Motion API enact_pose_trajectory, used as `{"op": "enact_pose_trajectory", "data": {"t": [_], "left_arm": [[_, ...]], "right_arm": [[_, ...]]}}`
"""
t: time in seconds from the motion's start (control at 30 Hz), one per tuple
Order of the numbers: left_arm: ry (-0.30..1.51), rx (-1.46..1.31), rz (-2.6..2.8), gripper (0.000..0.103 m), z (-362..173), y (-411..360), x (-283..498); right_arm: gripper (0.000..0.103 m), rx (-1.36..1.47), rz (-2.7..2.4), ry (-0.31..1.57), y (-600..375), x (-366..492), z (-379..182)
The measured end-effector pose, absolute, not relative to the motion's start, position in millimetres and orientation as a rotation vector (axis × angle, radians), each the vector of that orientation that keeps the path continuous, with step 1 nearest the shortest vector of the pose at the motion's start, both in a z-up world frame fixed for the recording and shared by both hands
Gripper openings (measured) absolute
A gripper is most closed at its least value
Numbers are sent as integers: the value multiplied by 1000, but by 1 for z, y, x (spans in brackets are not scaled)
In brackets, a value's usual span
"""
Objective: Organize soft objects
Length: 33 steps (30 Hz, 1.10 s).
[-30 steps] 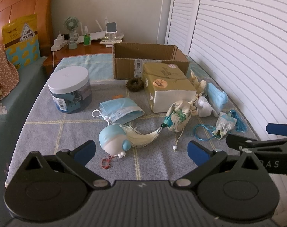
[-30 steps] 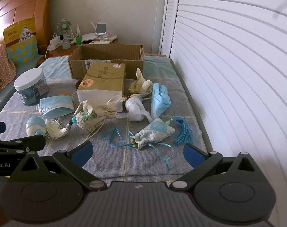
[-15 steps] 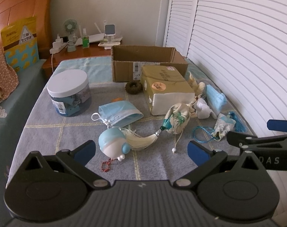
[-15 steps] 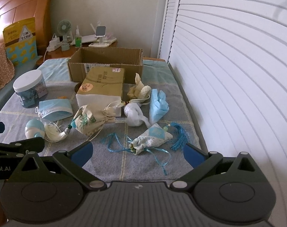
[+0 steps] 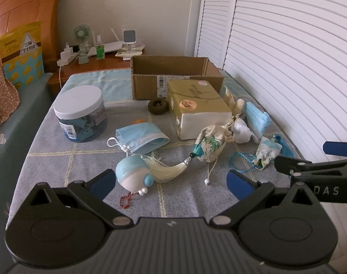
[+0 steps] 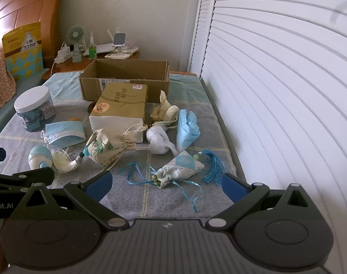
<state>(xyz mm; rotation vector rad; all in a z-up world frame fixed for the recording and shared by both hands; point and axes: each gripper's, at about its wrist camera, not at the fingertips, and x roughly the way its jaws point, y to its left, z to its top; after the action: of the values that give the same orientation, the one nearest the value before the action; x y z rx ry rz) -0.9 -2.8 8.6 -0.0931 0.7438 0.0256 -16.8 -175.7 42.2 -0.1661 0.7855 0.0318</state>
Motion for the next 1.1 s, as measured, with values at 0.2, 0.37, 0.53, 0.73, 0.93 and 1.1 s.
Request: {"op": "enact_pose_trajectory", "data": {"t": [0.2,0.37,0.53,0.73,0.93,1.1], "left_arm": [[746,-91,17,102,9,-4,1],[748,-88,11,102,8,-6,5],[750,-76,11,102,9,-6,8],[755,-77,4,102,8,-4,14],[757,-68,-2,102,7,-2,20],[753,-55,-15,102,6,-1,23]], "right_arm": [[103,-167,30,783,-177,-16,43],[103,-166,25,785,-178,-13,42],[103,-164,29,785,-179,-11,41],[103,-164,29,788,-179,-5,40],[103,-164,25,790,-177,0,39],[103,-176,37,790,-175,4,38]]}}
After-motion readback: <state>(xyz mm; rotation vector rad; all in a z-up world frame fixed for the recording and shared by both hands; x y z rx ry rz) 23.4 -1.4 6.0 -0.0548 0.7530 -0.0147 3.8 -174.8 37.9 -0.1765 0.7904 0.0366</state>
